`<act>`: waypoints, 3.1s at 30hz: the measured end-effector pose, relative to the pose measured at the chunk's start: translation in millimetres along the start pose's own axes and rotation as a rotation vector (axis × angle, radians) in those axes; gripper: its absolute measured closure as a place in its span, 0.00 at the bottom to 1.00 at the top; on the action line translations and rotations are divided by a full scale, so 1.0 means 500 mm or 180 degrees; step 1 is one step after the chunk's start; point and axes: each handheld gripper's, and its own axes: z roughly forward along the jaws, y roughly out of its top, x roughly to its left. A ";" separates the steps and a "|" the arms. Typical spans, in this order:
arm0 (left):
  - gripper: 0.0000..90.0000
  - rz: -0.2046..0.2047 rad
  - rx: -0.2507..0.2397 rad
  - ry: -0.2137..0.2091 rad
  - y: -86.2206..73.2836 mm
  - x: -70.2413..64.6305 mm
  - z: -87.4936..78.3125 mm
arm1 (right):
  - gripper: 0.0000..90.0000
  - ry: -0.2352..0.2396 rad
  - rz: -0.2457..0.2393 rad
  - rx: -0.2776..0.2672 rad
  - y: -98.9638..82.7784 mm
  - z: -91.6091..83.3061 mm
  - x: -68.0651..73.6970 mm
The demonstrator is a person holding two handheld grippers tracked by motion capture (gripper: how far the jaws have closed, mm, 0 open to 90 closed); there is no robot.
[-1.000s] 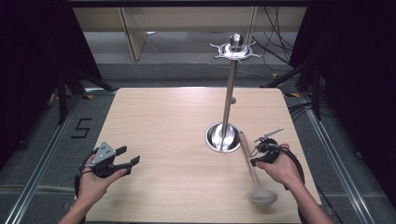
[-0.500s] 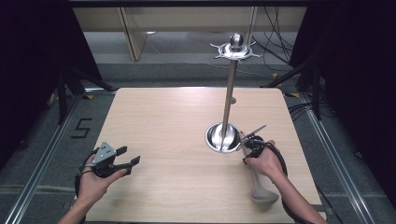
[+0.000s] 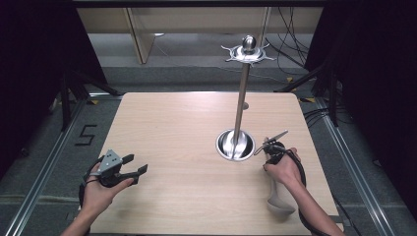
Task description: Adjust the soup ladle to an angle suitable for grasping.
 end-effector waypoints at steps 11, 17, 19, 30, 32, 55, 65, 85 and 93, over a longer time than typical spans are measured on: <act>0.35 -0.0045 -0.0025 -0.0008 0.000 -0.002 0.001 | 0.69 -0.0095 0.0190 -0.0422 0.009 -0.049 -0.044; 0.35 -0.0048 -0.0013 -0.0008 0.000 -0.002 0.000 | 0.62 -0.0038 0.0510 -0.0049 0.010 -0.036 -0.039; 0.35 -0.0050 -0.0007 -0.0007 0.000 -0.002 0.000 | 0.62 -0.0016 0.0544 -0.0002 0.012 -0.028 -0.038; 0.35 0.0019 0.0009 -0.0003 0.001 0.000 0.000 | 0.70 -0.0051 0.0677 0.0182 0.022 0.002 -0.038; 0.35 0.0007 0.0008 -0.0001 0.001 -0.001 0.000 | 0.72 -0.0067 0.0706 0.0180 0.025 0.003 -0.037; 0.35 -0.0031 -0.0003 -0.0016 0.001 -0.004 0.001 | 0.85 0.0591 0.0705 -0.0517 -0.037 -0.090 -0.053; 0.34 -0.0056 -0.0083 -0.0033 0.011 -0.006 -0.001 | 0.85 0.0932 0.0296 -0.1665 -0.134 -0.168 -0.075; 0.35 -0.0013 -0.0164 -0.0086 0.025 -0.010 -0.004 | 0.85 0.1133 -0.0469 -0.2970 -0.214 -0.218 -0.052; 0.35 -0.0130 -0.0166 -0.0067 0.024 -0.015 -0.005 | 0.85 0.1000 -0.0515 -0.3192 -0.194 -0.254 -0.046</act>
